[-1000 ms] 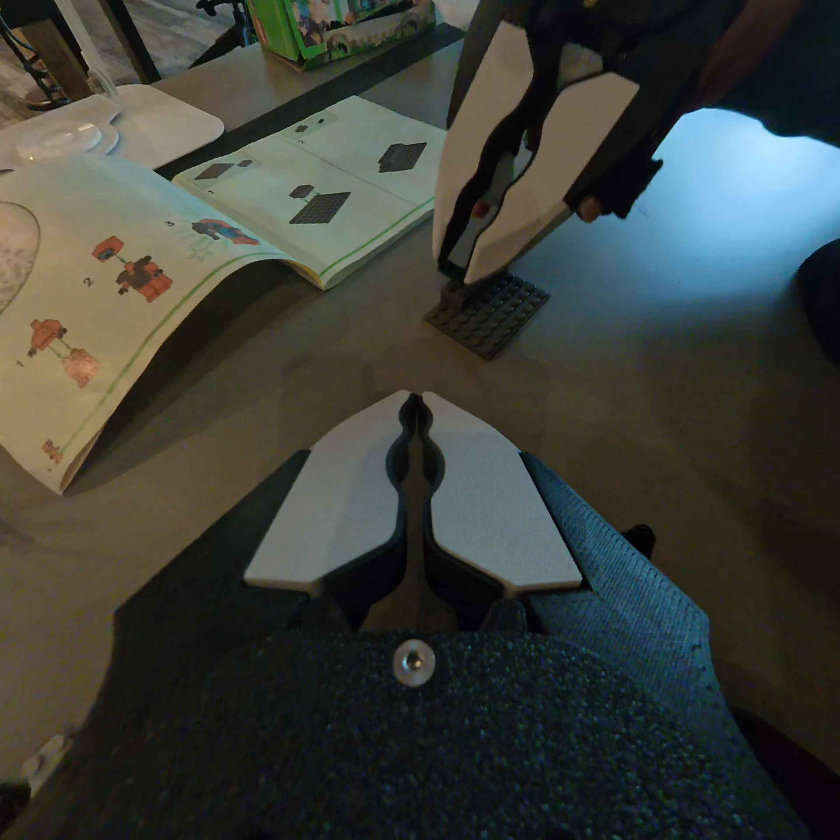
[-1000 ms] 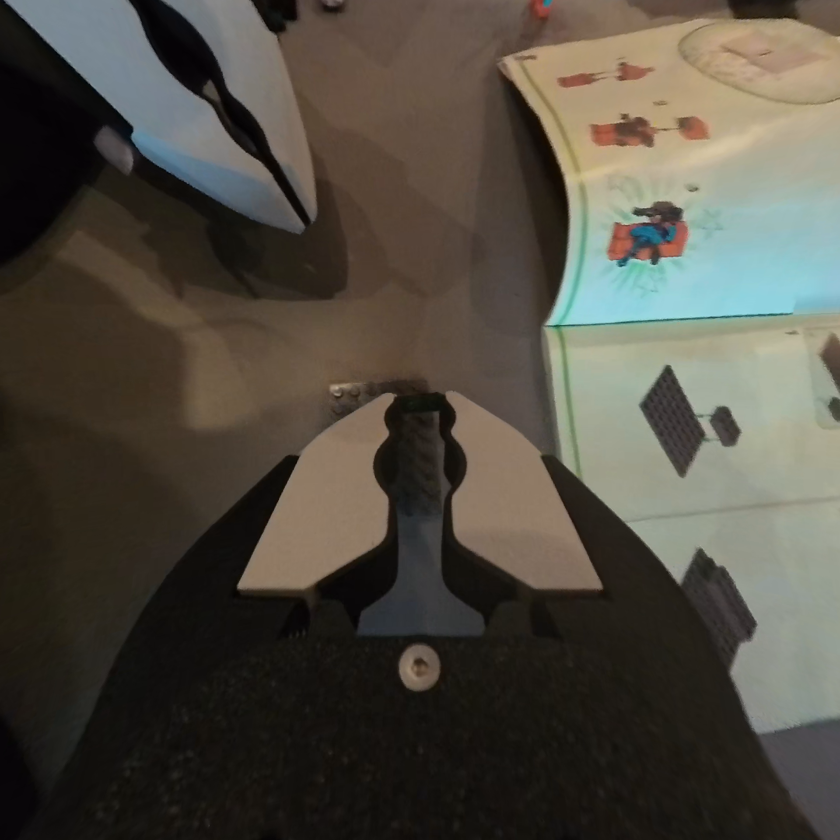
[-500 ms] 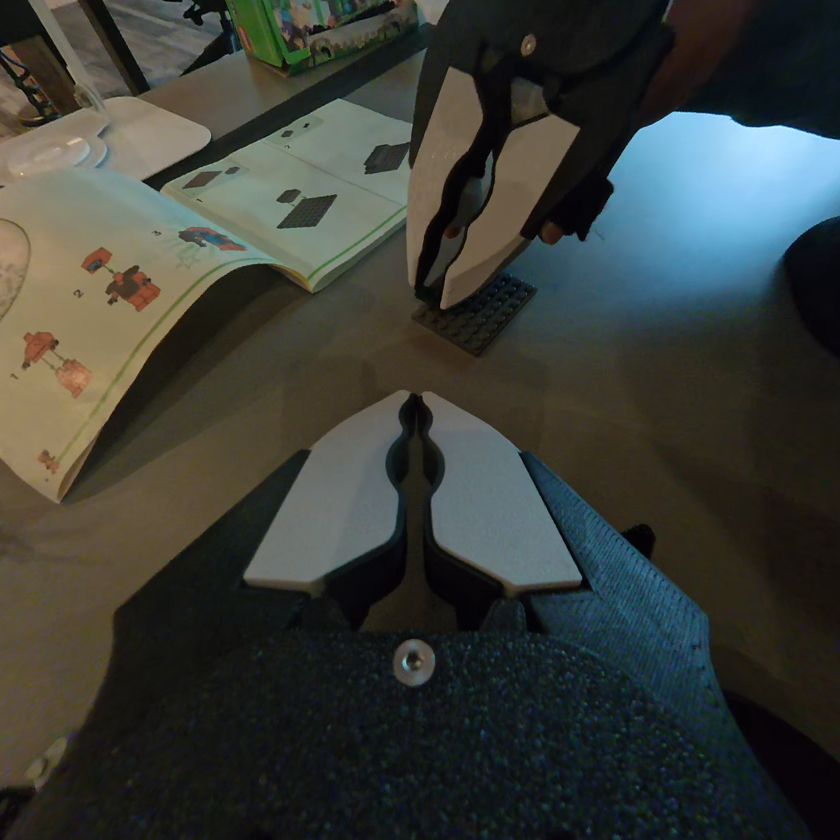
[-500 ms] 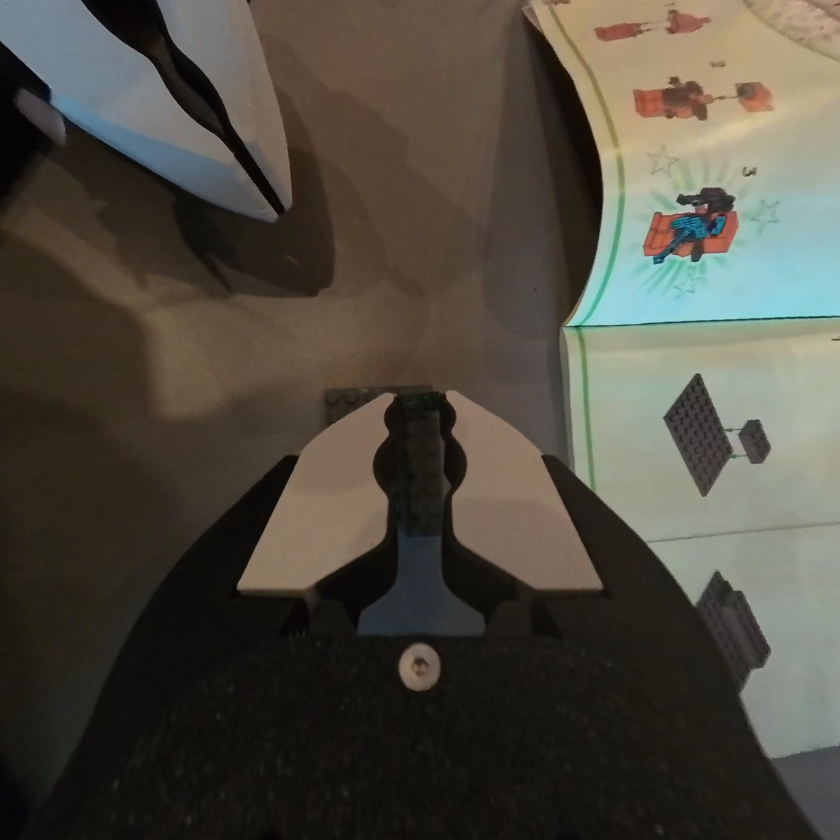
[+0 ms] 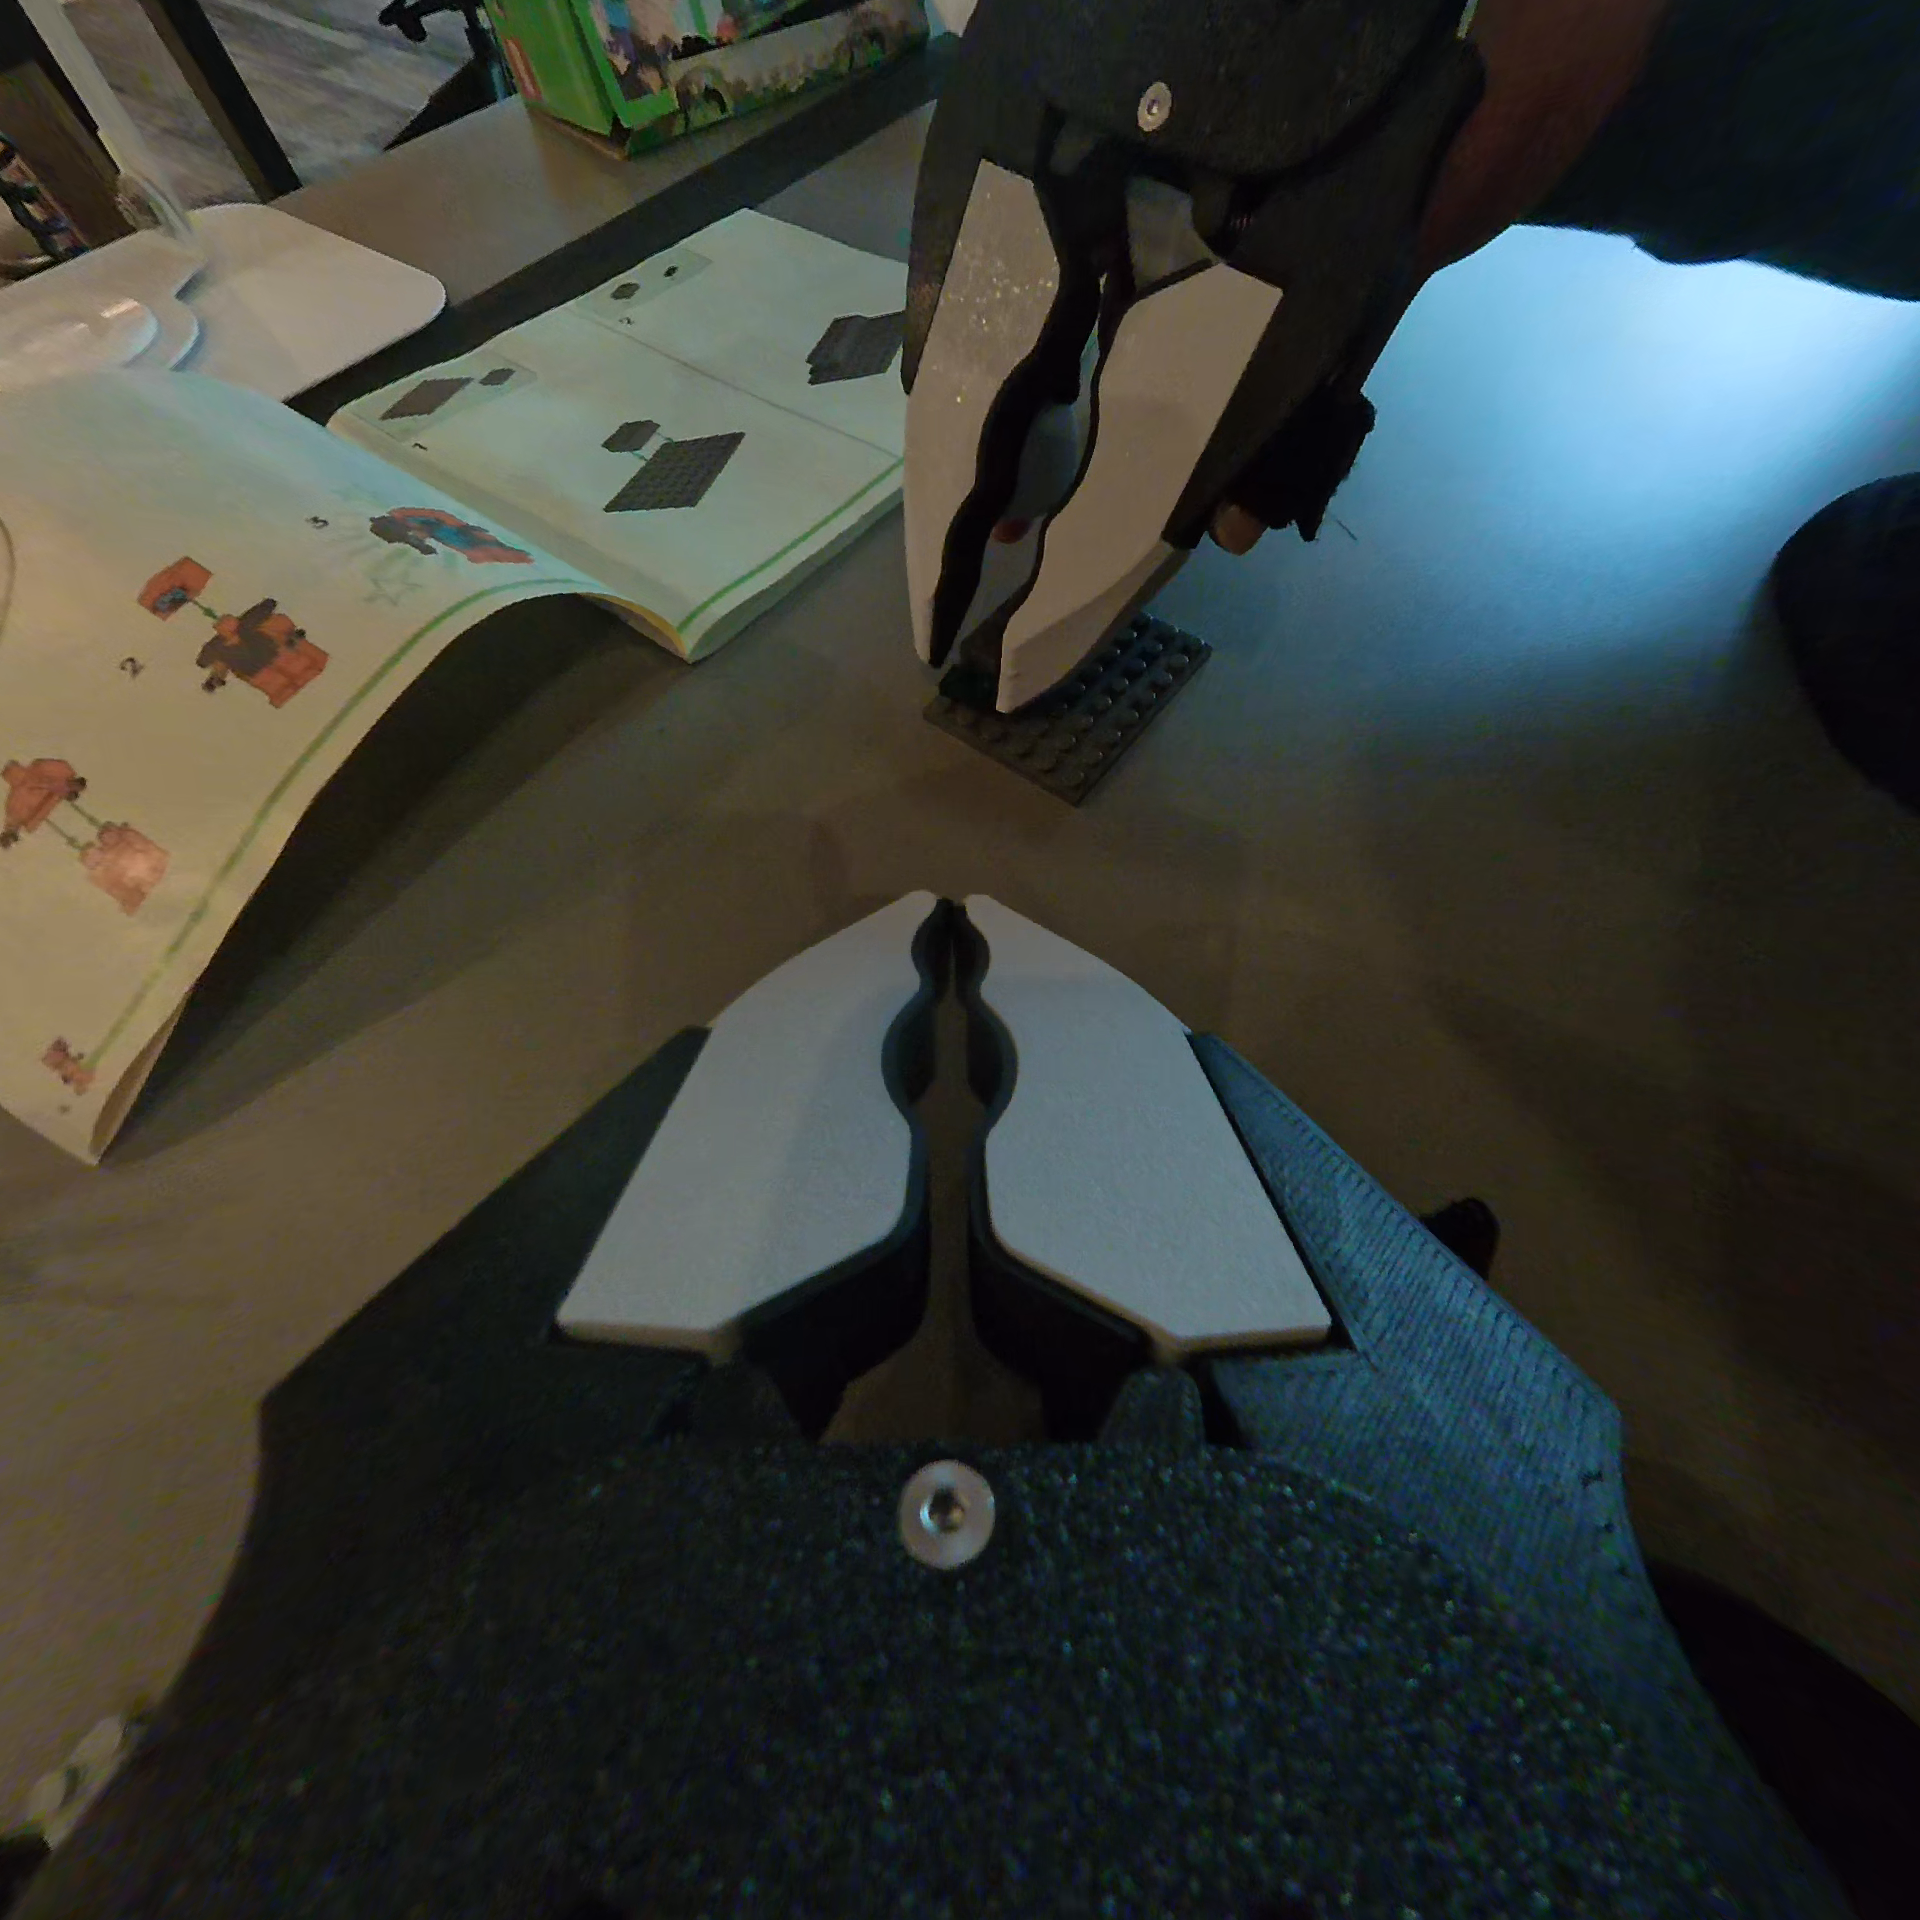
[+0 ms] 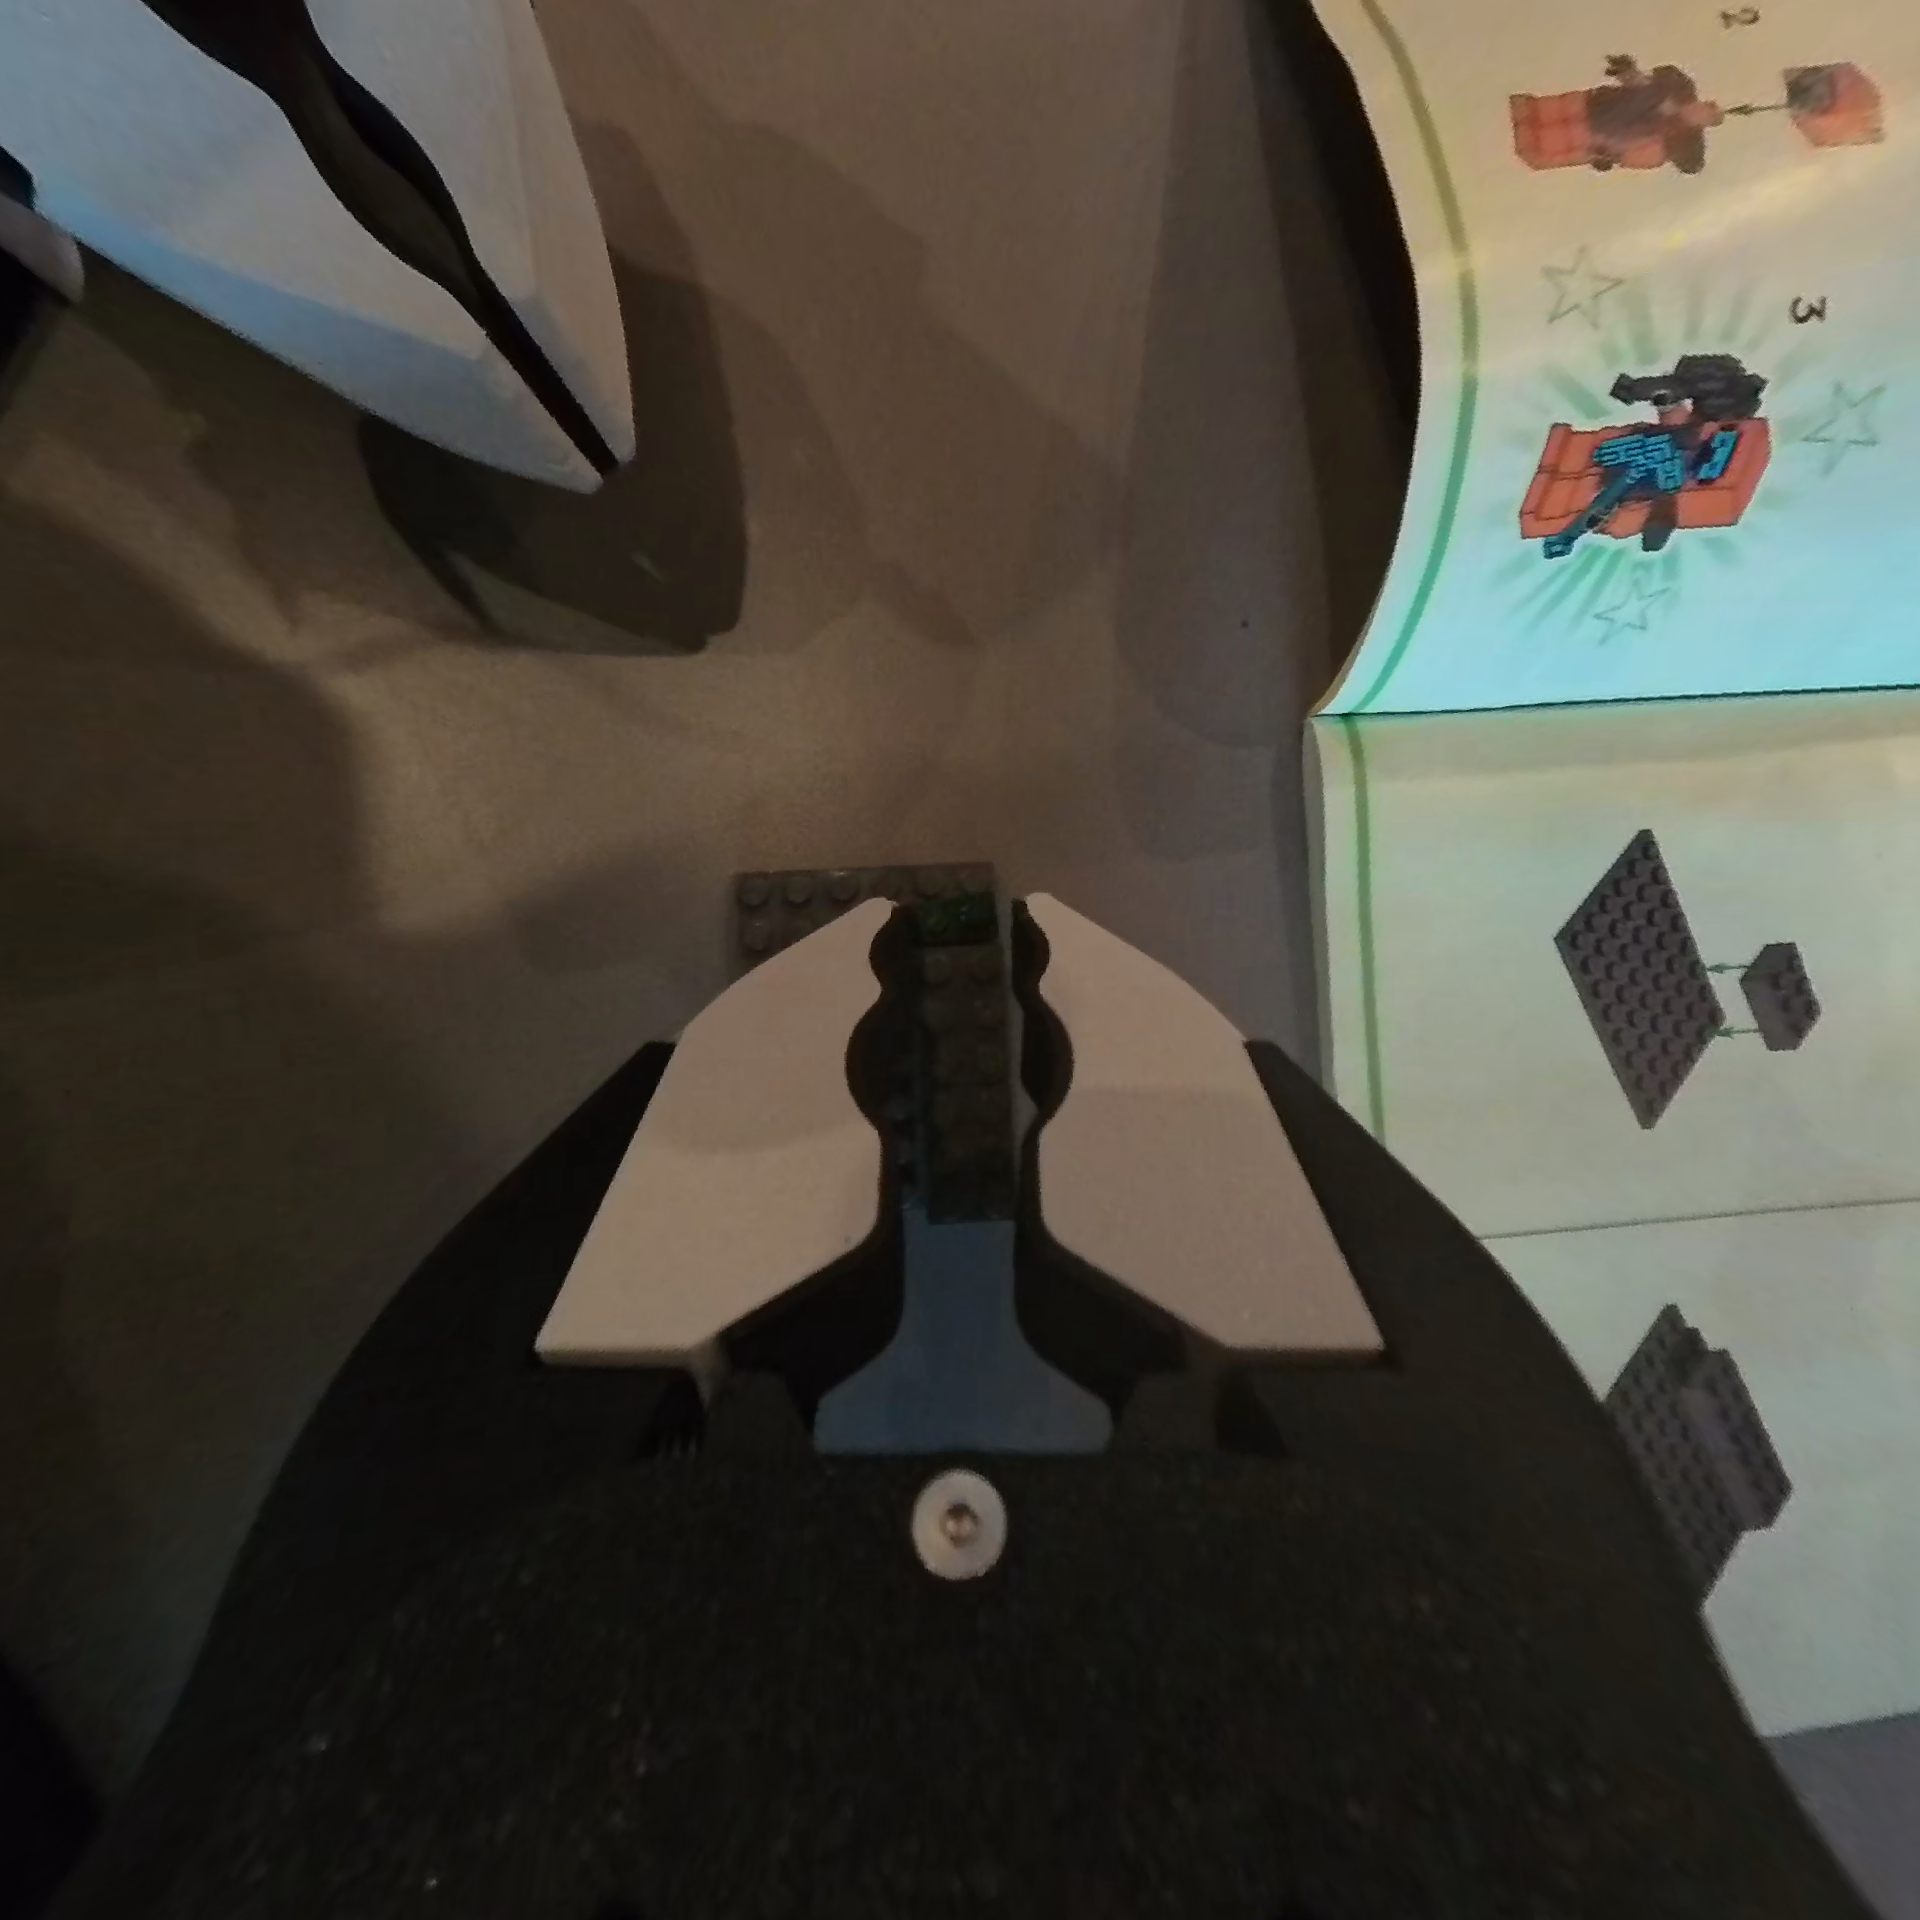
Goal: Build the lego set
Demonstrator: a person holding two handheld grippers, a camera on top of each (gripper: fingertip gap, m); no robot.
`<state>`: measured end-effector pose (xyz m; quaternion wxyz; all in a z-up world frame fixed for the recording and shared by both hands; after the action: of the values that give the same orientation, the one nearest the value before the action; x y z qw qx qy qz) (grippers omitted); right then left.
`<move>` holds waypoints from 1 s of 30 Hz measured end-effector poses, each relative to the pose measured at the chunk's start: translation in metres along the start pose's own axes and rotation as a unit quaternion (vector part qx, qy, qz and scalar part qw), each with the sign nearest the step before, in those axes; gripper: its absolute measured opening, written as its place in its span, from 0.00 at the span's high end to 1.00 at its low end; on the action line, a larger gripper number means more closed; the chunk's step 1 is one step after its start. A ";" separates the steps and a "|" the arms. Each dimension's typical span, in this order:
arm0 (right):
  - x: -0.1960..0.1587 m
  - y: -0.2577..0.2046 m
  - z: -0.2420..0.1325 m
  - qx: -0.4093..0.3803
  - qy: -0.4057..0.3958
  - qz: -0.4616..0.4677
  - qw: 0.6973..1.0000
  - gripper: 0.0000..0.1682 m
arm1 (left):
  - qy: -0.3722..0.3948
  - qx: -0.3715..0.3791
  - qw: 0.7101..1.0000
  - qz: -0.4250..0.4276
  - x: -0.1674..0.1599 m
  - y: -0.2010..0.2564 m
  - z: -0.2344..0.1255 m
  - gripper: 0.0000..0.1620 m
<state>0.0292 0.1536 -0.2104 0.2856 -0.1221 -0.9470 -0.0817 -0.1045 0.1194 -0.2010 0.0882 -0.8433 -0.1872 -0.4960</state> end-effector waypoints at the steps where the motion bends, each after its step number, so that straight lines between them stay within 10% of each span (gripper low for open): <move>1: 0.000 0.000 0.000 0.000 -0.001 0.001 1.000 0.89 | 0.000 -0.001 1.000 0.000 0.000 0.000 0.000 1.00; 30: 0.003 0.001 -0.011 -0.029 0.001 0.024 0.999 0.93 | 0.000 -0.005 1.000 0.008 0.000 0.002 -0.001 1.00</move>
<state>0.0327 0.1524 -0.1991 0.2853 -0.1527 -0.9407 -0.1021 -0.1040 0.1173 -0.2006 0.0875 -0.8451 -0.1779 -0.4965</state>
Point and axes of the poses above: each gripper's, where its closed fingertips meet, z out along the fingers, x out of its top, y = z × x across the jaws, the point moved 5 cm from there along -z, back along the fingers, and after that the axes turned 4 degrees about -z, right-handed, at the moved point
